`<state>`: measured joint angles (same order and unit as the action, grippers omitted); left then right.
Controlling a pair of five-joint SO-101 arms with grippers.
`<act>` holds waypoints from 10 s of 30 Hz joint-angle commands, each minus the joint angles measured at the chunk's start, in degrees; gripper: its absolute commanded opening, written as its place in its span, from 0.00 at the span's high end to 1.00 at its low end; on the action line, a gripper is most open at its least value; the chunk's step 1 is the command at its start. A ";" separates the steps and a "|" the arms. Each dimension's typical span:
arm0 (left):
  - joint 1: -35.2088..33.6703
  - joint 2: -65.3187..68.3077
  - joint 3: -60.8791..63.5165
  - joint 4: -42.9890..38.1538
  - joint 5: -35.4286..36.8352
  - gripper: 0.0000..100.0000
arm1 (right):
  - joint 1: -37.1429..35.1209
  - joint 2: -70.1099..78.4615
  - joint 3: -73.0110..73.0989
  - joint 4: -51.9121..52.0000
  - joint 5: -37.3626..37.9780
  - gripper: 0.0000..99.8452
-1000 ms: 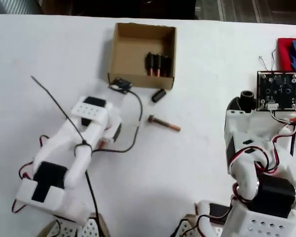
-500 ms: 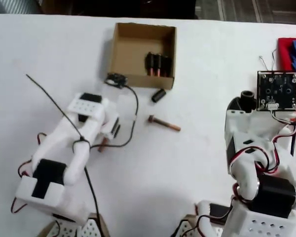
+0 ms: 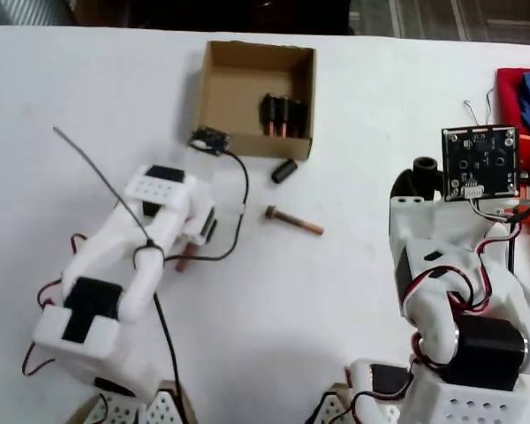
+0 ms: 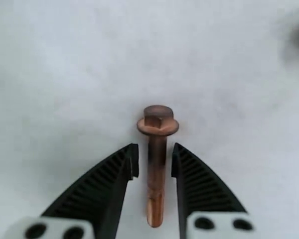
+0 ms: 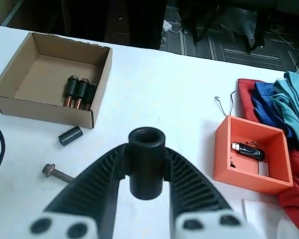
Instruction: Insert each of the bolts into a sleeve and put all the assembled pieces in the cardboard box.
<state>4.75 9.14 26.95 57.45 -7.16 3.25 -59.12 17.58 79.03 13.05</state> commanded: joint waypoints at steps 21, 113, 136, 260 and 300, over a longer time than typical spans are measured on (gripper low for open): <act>0.53 7.91 -10.77 5.19 -0.09 0.97 | -0.66 -0.57 -2.29 -1.54 -0.26 0.98; 18.99 -53.54 -6.02 -20.84 28.92 0.97 | -30.46 -8.40 41.85 -58.77 -2.20 0.98; 24.18 -53.98 1.27 -11.16 16.44 0.80 | -30.46 -8.40 41.67 -58.77 -2.20 0.98; -27.52 -53.71 44.70 -18.11 0.26 0.97 | -24.57 128.84 -92.84 -28.09 -25.58 0.98; -27.52 -53.71 44.70 -18.11 0.18 0.97 | -22.73 128.84 -93.27 -26.24 -23.30 0.98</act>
<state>-22.59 -44.57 71.87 39.96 -6.64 -19.52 70.99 -74.55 52.40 -11.12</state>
